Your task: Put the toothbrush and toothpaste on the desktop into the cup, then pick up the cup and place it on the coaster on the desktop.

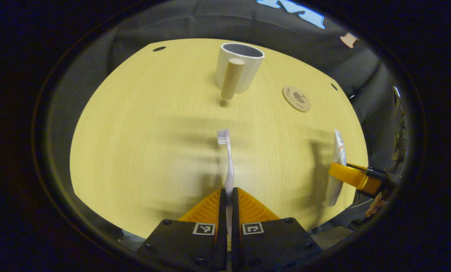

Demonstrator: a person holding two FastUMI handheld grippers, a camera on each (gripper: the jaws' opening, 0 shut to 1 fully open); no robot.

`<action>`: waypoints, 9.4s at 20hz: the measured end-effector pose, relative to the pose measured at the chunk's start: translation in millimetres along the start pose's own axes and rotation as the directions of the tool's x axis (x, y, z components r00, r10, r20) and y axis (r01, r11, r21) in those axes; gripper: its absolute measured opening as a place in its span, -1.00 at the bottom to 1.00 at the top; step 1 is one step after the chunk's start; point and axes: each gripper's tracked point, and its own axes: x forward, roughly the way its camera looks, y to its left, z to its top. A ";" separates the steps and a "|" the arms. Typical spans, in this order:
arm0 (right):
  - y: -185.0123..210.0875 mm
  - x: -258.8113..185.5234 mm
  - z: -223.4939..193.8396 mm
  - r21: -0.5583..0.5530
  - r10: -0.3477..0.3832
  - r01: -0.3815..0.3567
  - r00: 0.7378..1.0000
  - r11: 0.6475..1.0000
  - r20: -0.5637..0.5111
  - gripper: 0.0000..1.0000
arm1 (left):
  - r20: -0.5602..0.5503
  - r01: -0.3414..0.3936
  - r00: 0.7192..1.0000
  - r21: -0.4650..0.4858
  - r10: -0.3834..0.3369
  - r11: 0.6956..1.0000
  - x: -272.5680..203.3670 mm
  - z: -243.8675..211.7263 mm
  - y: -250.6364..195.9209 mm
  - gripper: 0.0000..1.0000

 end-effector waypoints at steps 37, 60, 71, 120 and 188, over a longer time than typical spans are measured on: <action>2.0 -59.1 45.1 -0.033 0.004 0.004 0.974 0.999 0.229 -0.51 | 0.849 0.063 0.506 0.138 -0.151 0.988 -111.9 292.9 -44.8 -0.78; -2.5 -40.9 41.4 0.027 0.001 -0.006 0.984 1.000 0.177 -0.58 | 0.746 -0.048 0.657 0.188 -0.111 0.981 -30.0 300.8 -40.3 -0.54; 41.8 -40.5 98.5 -0.059 0.088 -0.075 0.961 0.995 0.262 -0.58 | 0.736 -0.019 0.662 0.205 -0.142 0.979 -53.1 282.5 -37.2 0.75; 219.1 51.4 270.7 -0.372 0.332 -0.162 0.824 0.914 0.459 0.17 | 0.641 0.047 0.763 0.069 -0.080 0.997 -72.8 210.9 24.6 0.82; -33.2 -17.6 214.2 0.068 -0.006 -0.027 0.893 0.997 0.449 0.74 | 0.168 -0.098 0.984 0.248 0.057 0.964 84.3 185.3 -3.8 -0.36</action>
